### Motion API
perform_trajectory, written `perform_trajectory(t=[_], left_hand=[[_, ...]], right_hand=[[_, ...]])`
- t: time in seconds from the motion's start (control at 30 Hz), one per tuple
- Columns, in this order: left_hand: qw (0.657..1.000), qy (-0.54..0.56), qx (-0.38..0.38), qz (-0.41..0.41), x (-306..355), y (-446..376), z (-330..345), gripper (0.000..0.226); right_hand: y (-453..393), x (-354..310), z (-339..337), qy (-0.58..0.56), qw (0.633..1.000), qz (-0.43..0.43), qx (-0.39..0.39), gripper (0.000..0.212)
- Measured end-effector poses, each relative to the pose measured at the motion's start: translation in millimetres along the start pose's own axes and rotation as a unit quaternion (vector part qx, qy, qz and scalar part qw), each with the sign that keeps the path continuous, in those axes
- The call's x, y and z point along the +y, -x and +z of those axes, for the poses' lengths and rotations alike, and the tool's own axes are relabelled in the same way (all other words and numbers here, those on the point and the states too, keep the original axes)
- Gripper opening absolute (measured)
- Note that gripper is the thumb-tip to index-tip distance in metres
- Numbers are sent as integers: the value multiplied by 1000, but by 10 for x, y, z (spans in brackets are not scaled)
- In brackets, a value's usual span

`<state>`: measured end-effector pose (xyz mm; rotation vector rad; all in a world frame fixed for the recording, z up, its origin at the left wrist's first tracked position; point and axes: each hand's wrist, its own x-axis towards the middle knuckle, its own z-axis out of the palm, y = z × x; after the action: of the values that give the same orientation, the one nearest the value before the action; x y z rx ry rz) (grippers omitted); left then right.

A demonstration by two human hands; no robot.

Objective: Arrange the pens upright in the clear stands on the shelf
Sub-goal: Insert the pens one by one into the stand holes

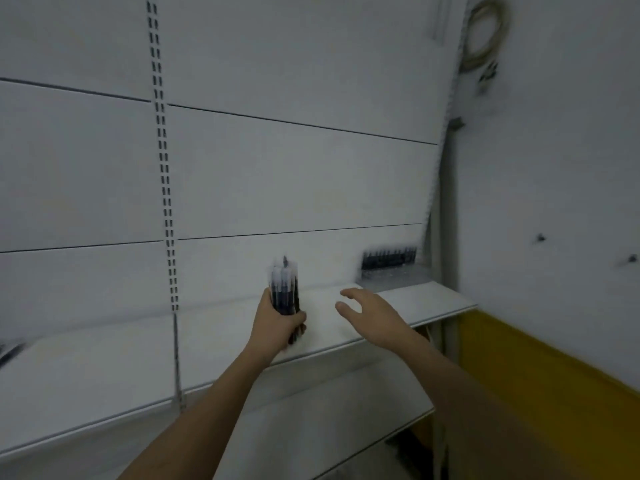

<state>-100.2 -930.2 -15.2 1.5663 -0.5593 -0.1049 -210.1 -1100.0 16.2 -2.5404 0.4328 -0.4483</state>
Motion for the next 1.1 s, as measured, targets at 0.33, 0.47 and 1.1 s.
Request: perform_trajectory(t=[0.33,0.47,1.1], left_hand=[[995,21,-95,-3,59,-110,1863,33],[995,5,-104,2,-41,-480,2311,33],[997,41,-62,-19,-855,-2408,3976,29]], right_hand=[[6,1573,-794,-1,998,55,13,50],[-325,2005,-828,-15,998,59,13,49],[-2741,3761,-1210,-86,989,50,112,24]])
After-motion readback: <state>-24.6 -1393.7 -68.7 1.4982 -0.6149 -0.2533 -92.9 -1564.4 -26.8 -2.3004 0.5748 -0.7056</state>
